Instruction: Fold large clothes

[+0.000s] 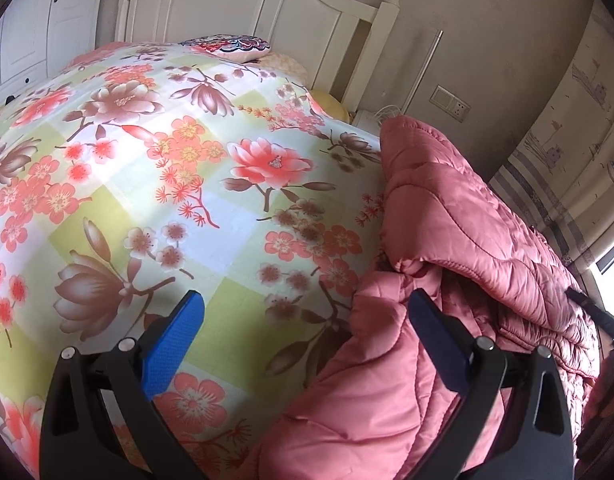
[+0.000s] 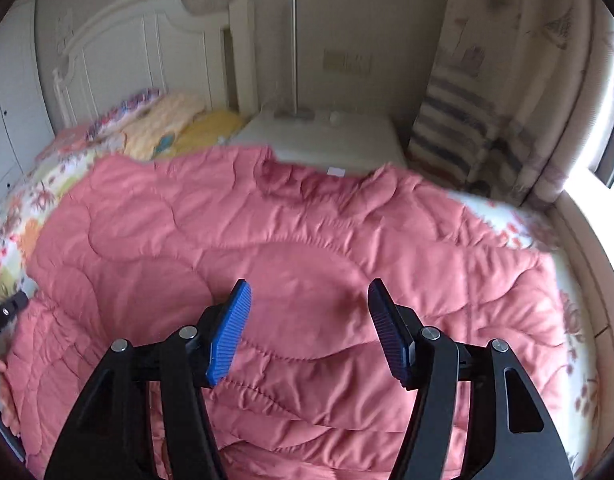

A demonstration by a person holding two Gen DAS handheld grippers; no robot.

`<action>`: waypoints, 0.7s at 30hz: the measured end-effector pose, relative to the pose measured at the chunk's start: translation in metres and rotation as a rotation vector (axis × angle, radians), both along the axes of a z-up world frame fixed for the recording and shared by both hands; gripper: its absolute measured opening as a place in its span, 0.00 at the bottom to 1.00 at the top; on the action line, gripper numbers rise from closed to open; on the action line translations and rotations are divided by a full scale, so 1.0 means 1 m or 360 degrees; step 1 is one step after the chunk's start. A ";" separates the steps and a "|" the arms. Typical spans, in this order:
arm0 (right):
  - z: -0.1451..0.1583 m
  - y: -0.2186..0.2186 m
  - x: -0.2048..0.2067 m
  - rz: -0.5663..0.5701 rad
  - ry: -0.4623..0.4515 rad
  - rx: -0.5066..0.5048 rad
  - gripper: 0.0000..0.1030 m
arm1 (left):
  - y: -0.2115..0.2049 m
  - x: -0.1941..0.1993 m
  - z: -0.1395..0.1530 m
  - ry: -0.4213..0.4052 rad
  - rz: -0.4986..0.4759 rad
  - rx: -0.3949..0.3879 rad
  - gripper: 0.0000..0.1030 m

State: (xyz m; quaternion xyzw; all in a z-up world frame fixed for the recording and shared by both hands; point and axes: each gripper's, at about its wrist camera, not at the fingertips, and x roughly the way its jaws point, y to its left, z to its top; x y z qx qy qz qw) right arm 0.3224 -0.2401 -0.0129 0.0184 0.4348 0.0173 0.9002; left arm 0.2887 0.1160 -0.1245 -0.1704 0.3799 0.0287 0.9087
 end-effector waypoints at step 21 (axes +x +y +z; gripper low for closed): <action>-0.038 -0.026 -0.010 -0.0102 0.0007 0.0084 0.79 | -0.096 0.088 0.004 0.0044 -0.0770 -0.0178 0.97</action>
